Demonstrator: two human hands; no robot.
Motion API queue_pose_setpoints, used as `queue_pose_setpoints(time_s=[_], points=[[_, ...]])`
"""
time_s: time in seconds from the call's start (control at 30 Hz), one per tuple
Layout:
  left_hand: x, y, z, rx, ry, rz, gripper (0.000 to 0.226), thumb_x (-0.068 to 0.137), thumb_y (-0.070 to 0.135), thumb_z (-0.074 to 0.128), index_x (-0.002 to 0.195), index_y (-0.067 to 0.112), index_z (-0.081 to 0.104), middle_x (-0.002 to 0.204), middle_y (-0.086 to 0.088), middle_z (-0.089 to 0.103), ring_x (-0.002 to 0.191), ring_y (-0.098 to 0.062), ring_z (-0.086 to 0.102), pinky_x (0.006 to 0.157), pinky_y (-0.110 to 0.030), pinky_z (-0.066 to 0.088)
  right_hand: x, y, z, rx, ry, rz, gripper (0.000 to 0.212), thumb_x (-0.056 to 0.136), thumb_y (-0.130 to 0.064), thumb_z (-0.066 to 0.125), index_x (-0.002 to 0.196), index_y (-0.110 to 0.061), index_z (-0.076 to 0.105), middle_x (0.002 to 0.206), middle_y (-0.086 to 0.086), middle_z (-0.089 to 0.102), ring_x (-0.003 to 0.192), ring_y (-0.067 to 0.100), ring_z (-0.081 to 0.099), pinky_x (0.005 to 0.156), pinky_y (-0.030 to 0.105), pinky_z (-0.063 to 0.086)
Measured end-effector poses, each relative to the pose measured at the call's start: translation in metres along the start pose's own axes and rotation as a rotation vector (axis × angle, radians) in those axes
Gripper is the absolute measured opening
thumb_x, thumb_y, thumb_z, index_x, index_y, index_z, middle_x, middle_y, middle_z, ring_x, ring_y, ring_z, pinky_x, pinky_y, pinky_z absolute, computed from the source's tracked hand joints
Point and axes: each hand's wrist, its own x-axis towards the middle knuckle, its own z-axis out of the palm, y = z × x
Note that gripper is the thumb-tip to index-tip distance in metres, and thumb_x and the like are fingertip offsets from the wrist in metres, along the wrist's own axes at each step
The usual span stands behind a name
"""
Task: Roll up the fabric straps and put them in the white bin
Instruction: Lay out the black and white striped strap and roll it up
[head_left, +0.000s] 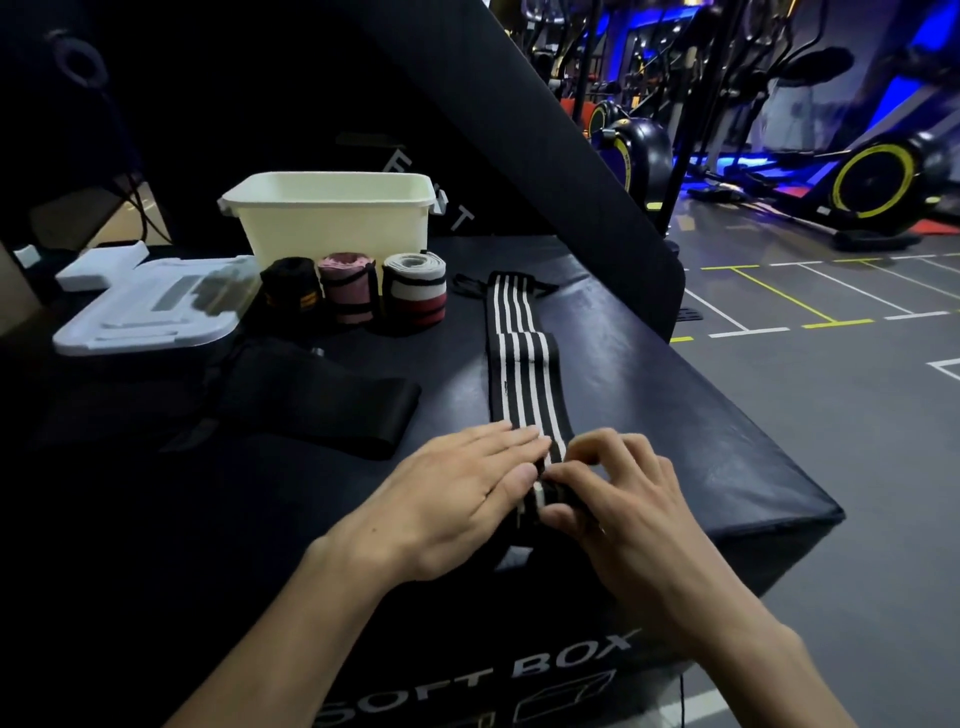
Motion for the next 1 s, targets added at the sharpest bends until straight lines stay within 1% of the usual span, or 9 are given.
queue_pose_setpoints(time_s=[0.1,0.27,0.4,0.53,0.63,0.8,0.87,0.93,1.0], points=[[0.005,0.001,-0.002,0.031,-0.031,-0.058,0.074,0.093,0.066,0.002,0.152,0.046,0.040,0.162,0.028,0.029,0.152,0.008,0.014,0.127,-0.031,0.015,0.004,0.001,-0.001,0.023,-0.052,-0.003,0.049,0.104,-0.059,0.026,0.106,-0.029,0.065,0.103,-0.014,0.055,0.094,0.012,0.047,0.080,0.030,0.034],[0.017,0.003,-0.008,0.134,-0.109,-0.148,0.051,0.108,0.054,0.016,0.156,0.048,0.031,0.167,0.023,0.018,0.155,0.000,0.010,0.128,-0.039,0.012,-0.001,0.000,-0.013,0.140,-0.161,-0.030,0.044,0.106,-0.057,0.023,0.104,-0.034,0.060,0.097,-0.020,0.051,0.089,0.006,0.046,0.078,0.026,0.034],[0.044,0.003,-0.008,0.270,-0.112,-0.198,0.054,0.108,0.054,0.021,0.160,0.040,0.027,0.170,0.015,0.017,0.157,-0.011,0.013,0.127,-0.044,0.016,-0.001,-0.002,-0.019,0.209,-0.229,-0.003,0.044,0.105,-0.059,0.024,0.102,-0.035,0.061,0.096,-0.020,0.050,0.091,0.007,0.047,0.079,0.030,0.040],[0.083,0.000,-0.010,0.376,-0.111,-0.257,0.054,0.108,0.054,0.023,0.153,0.028,0.039,0.163,0.007,0.034,0.150,-0.020,0.032,0.118,-0.051,0.031,0.000,-0.002,-0.021,0.241,-0.234,0.004,0.044,0.104,-0.058,0.027,0.101,-0.034,0.063,0.095,-0.019,0.052,0.093,0.008,0.049,0.081,0.031,0.041],[0.114,-0.009,-0.012,0.426,-0.140,-0.330,0.055,0.108,0.054,0.022,0.148,0.024,0.043,0.159,0.005,0.039,0.143,-0.028,0.039,0.109,-0.053,0.036,-0.001,-0.002,-0.022,0.246,-0.234,0.005,0.043,0.104,-0.057,0.027,0.100,-0.034,0.063,0.093,-0.019,0.052,0.091,0.007,0.048,0.079,0.029,0.038],[0.148,-0.022,-0.009,0.507,-0.167,-0.378,0.055,0.108,0.048,0.019,0.159,0.027,0.025,0.164,-0.001,0.026,0.144,-0.034,0.028,0.109,-0.056,0.032,0.002,-0.003,-0.021,0.242,-0.238,0.008,0.048,0.104,-0.060,0.021,0.099,-0.034,0.062,0.092,-0.019,0.050,0.089,0.006,0.045,0.078,0.029,0.037],[0.159,-0.025,-0.010,0.510,-0.173,-0.399,0.054,0.107,0.046,0.021,0.157,0.028,0.028,0.162,-0.005,0.024,0.144,-0.035,0.024,0.111,-0.056,0.029,0.002,-0.002,-0.022,0.251,-0.239,0.008,0.048,0.104,-0.059,0.022,0.100,-0.034,0.062,0.092,-0.020,0.048,0.089,0.005,0.044,0.078,0.028,0.036],[0.168,-0.028,-0.011,0.527,-0.141,-0.392,0.053,0.107,0.045,0.024,0.152,0.021,0.037,0.159,-0.008,0.026,0.144,-0.034,0.024,0.111,-0.055,0.029,0.002,-0.001,-0.021,0.261,-0.235,0.011,0.048,0.104,-0.060,0.021,0.100,-0.034,0.062,0.092,-0.021,0.048,0.089,0.004,0.044,0.078,0.027,0.035],[0.175,-0.031,-0.011,0.486,-0.125,-0.373,0.053,0.106,0.043,0.026,0.150,0.016,0.039,0.159,-0.008,0.030,0.144,-0.033,0.027,0.111,-0.054,0.031,0.001,0.000,-0.021,0.269,-0.230,0.017,0.049,0.104,-0.061,0.020,0.100,-0.034,0.061,0.093,-0.020,0.049,0.089,0.003,0.043,0.079,0.026,0.035]])
